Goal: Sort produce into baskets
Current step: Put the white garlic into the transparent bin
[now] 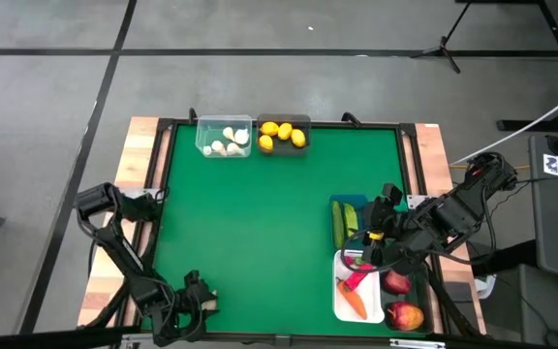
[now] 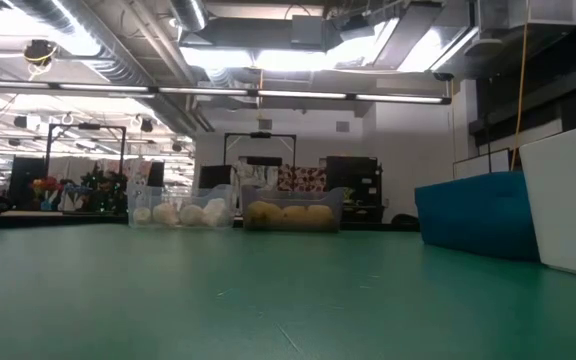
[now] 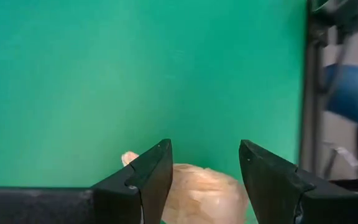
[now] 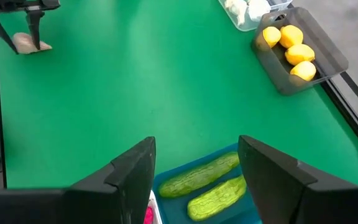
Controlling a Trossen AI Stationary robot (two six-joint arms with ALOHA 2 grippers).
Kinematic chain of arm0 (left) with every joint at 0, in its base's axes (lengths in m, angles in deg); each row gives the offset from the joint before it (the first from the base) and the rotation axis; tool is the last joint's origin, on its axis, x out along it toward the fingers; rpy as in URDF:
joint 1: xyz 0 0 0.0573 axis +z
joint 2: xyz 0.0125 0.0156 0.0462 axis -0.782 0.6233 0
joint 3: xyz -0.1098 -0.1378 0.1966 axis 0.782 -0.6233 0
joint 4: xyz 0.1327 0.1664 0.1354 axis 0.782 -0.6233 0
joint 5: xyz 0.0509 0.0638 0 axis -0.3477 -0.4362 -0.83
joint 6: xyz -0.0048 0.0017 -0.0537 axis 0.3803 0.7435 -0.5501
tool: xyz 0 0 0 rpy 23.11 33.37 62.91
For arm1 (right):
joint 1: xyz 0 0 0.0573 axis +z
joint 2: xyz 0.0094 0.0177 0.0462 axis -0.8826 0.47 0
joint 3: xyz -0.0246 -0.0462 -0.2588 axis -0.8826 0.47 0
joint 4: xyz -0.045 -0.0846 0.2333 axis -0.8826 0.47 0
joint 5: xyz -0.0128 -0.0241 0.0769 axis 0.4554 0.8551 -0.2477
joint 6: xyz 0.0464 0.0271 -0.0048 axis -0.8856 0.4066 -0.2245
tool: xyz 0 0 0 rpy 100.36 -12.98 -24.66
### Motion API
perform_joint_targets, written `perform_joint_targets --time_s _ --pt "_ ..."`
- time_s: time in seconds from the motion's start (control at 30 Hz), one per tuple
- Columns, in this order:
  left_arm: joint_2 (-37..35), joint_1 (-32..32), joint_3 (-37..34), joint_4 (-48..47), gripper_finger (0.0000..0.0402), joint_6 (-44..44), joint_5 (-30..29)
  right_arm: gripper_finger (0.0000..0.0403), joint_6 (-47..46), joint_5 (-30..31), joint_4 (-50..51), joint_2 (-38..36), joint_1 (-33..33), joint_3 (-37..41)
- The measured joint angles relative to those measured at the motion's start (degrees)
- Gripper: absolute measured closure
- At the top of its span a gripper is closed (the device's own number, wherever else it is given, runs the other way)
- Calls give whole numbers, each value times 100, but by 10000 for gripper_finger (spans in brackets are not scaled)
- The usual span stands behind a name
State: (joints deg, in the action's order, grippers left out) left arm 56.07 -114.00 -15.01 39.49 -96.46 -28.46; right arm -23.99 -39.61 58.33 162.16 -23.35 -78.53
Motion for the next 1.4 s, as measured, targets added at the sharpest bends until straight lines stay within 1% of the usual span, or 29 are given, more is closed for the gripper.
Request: perform_joint_targets --time_s 0.1,0.17,0.3,0.37,0.43,0.53,0.67,0.73,0.83,0.9,0.97,1.07,1.2,1.4 --pt "-5 143 0 -441 216 195 -6 173 11 1 0 0 0 0" --pt "-5 332 -6 -829 216 275 -160 173 11 9 0 0 0 0" --pt "15 782 -39 -1282 216 671 -874 173 13 38 -12 0 0 0" --pt "-104 1044 -39 -1294 216 1097 -1208 173 15 37 -14 0 0 0" --pt "-320 1287 -35 -1244 216 1512 -1400 173 15 37 -14 0 0 0" --pt "-669 1576 -35 -1199 216 1593 -1423 173 11 37 -14 0 0 0" --pt "-1098 1753 -28 -1242 219 922 -1465 173 4 37 -14 -1 0 0" --pt "-1159 1769 -28 -1212 224 554 -1465 173 4 37 -16 -2 0 0" --pt "-1116 1681 -26 -1158 234 411 -1398 173 8 82 -12 -2 0 0" --pt "-1051 1614 -24 -1185 242 405 -1146 173 44 97 -14 -2 0 0" --pt "-1041 1517 -26 -1130 249 784 -998 173 134 100 -14 -2 0 0" --pt "-1050 1379 -22 -978 257 1596 -997 173 230 99 -14 -2 0 0" --pt "-1046 1404 -22 -1004 264 2680 -1012 173 260 106 -16 -2 0 0" --pt "-1041 1611 -22 -949 266 2970 -984 173 260 109 -22 -2 0 0"
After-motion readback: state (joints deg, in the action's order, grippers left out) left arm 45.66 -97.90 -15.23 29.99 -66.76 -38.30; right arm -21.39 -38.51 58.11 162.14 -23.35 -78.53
